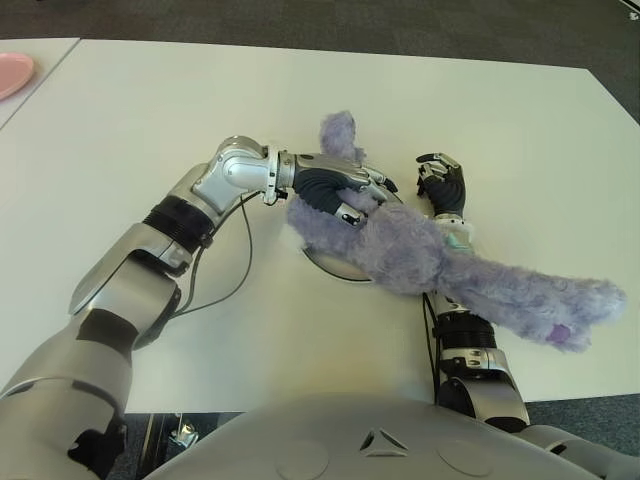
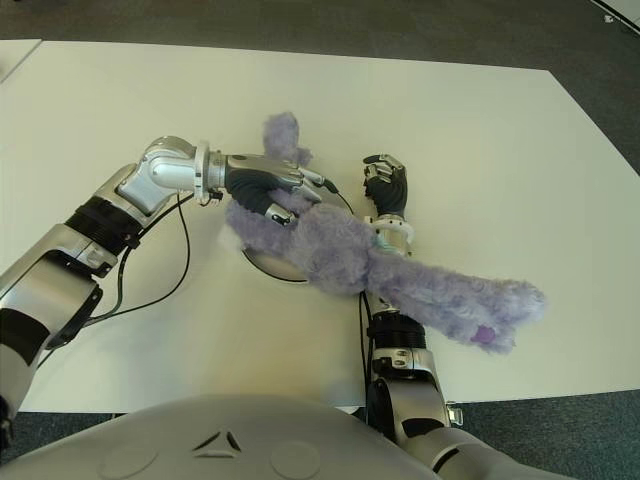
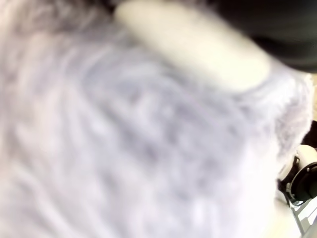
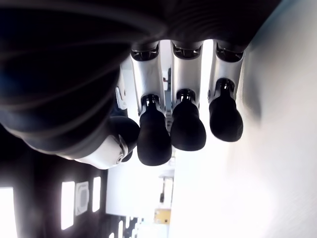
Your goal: Put the doll into the plate.
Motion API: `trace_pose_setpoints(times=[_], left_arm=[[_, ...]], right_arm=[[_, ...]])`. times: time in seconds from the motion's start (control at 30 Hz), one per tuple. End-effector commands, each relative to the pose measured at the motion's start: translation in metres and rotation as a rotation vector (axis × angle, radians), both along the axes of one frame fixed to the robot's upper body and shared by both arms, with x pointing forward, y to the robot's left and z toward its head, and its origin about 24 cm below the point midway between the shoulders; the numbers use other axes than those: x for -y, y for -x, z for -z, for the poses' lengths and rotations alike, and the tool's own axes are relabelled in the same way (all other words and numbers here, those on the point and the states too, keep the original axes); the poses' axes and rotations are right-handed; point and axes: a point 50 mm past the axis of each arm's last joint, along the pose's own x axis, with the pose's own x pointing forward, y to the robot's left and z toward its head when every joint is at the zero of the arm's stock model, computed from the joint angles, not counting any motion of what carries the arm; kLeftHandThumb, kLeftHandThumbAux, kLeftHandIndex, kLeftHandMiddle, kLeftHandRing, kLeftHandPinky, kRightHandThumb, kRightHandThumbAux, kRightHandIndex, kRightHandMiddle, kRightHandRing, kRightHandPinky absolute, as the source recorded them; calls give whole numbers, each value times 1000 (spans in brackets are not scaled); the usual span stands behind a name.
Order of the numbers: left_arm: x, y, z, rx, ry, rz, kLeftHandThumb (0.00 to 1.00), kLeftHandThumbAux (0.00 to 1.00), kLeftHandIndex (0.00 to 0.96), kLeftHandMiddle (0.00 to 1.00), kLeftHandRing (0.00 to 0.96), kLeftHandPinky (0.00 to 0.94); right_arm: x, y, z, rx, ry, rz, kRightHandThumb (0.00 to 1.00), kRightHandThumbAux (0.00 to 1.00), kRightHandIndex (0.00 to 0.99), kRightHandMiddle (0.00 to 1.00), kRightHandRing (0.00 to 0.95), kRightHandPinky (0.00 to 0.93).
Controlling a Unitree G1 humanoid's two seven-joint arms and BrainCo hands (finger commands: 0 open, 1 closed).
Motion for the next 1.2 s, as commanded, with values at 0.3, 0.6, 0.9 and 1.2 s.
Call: trace_pose_setpoints(times=[0.3, 0.6, 0.9, 1.2], left_arm=[[-7, 1, 12, -191, 56, 12, 545, 173, 0, 0, 0, 0], [-20, -4, 8, -406, 354, 9, 434, 176, 0, 0, 0, 0], [-24, -19, 9, -567, 511, -10, 340, 161, 0, 0, 0, 0], [-30, -27, 15, -797, 580, -109, 234, 196, 0, 0, 0, 0]], right_arm=[[0, 18, 34, -177, -29, 22, 712, 711, 443, 771, 764, 754], [0, 18, 36, -162, -63, -9, 714, 709, 443, 765, 766, 746], [0, 18, 38, -154, -61, -23, 714, 709, 443, 780, 783, 737], [0, 18, 38, -155, -48, -24, 713, 709, 443, 802, 805, 781]])
